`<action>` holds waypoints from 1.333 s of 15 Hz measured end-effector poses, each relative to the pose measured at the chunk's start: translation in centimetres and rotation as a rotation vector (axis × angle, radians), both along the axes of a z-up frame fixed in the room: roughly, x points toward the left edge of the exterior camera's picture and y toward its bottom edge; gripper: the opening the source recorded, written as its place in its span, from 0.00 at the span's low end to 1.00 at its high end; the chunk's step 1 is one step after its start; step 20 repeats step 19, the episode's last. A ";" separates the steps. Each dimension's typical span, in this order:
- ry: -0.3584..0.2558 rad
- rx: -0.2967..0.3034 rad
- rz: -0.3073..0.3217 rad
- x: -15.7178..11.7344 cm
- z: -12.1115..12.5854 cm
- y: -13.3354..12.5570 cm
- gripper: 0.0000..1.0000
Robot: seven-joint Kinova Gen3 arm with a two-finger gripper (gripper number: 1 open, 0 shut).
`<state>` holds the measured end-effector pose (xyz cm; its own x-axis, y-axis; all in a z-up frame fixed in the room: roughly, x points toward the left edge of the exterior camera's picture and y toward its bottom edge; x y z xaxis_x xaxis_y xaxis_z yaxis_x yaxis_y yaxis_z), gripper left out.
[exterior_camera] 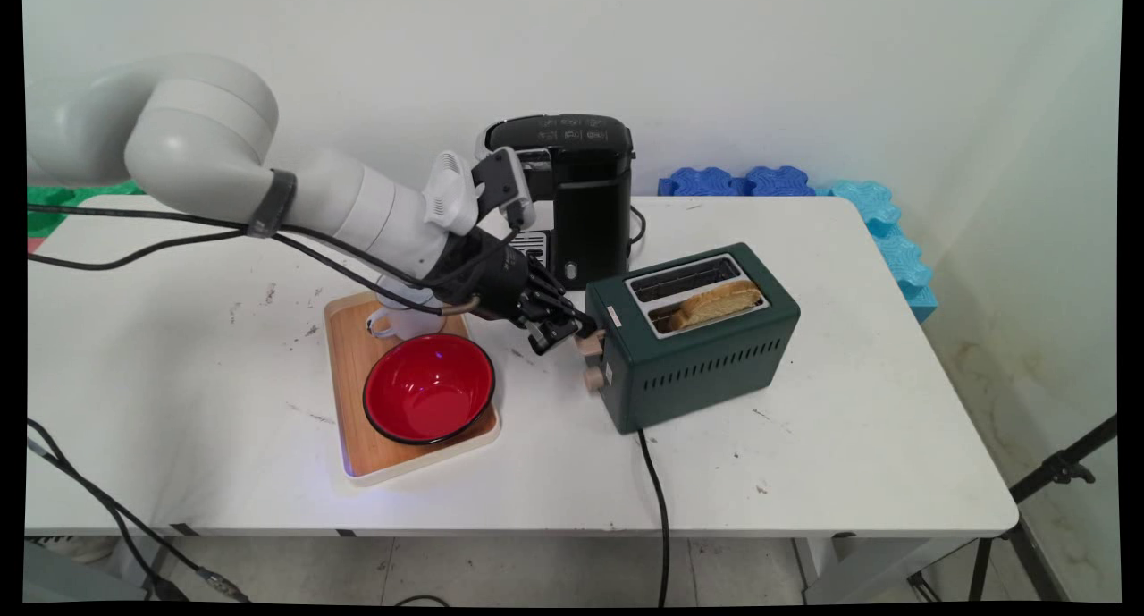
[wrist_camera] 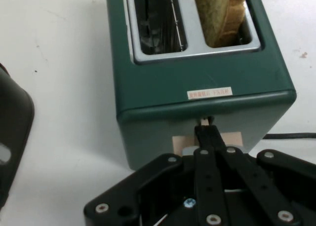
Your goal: Press the toaster switch
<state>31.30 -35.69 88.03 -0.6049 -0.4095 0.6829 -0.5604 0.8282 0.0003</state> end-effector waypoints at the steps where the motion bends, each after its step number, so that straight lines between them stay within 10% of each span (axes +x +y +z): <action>1: 0.000 -0.001 0.002 0.0 -0.2 0.0 0.00; 20: -0.016 0.050 0.052 0.1 -3.9 0.4 0.00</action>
